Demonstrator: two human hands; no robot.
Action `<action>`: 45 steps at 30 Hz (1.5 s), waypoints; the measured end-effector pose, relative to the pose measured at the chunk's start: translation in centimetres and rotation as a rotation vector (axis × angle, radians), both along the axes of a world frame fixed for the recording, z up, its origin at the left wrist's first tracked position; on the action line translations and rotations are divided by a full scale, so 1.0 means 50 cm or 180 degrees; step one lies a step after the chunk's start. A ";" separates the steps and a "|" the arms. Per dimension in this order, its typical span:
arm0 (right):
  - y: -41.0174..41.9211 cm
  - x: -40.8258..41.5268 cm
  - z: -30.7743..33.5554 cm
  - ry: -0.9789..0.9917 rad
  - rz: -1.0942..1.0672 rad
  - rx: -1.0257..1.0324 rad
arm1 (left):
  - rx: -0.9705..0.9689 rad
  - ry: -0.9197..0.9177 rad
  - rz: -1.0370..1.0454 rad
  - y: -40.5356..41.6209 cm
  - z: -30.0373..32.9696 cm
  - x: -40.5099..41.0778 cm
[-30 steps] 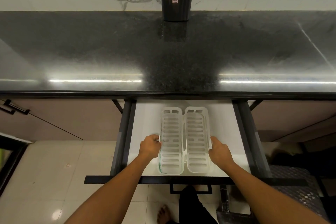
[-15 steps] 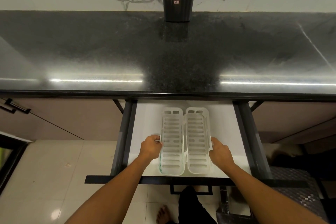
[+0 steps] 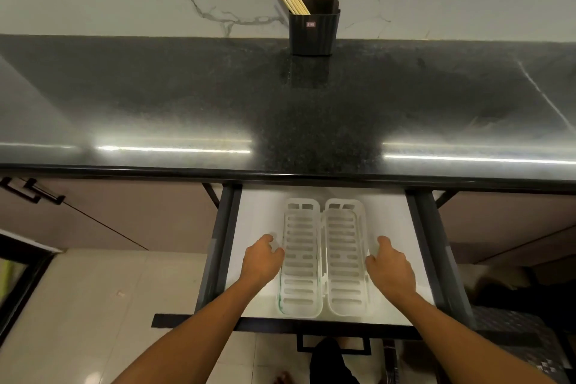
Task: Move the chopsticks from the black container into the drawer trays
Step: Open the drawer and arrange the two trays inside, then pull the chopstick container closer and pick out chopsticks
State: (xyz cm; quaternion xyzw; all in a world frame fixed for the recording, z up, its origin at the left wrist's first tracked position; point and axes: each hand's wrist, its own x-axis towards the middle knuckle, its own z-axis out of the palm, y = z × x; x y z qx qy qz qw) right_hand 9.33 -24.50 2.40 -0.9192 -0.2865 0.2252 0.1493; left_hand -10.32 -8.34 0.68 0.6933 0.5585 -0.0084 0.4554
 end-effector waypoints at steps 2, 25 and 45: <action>0.023 0.015 0.028 -0.0202 -0.0052 0.0281 | 0.0391 -0.0165 -0.0020 0.015 0.026 -0.003; 0.523 0.373 0.360 -0.0259 -0.0084 0.2626 | 0.1577 -0.1793 0.0535 0.487 0.375 0.389; 0.884 0.554 0.289 0.1259 0.0292 0.2488 | 0.0739 -0.1704 0.0346 0.780 0.330 0.650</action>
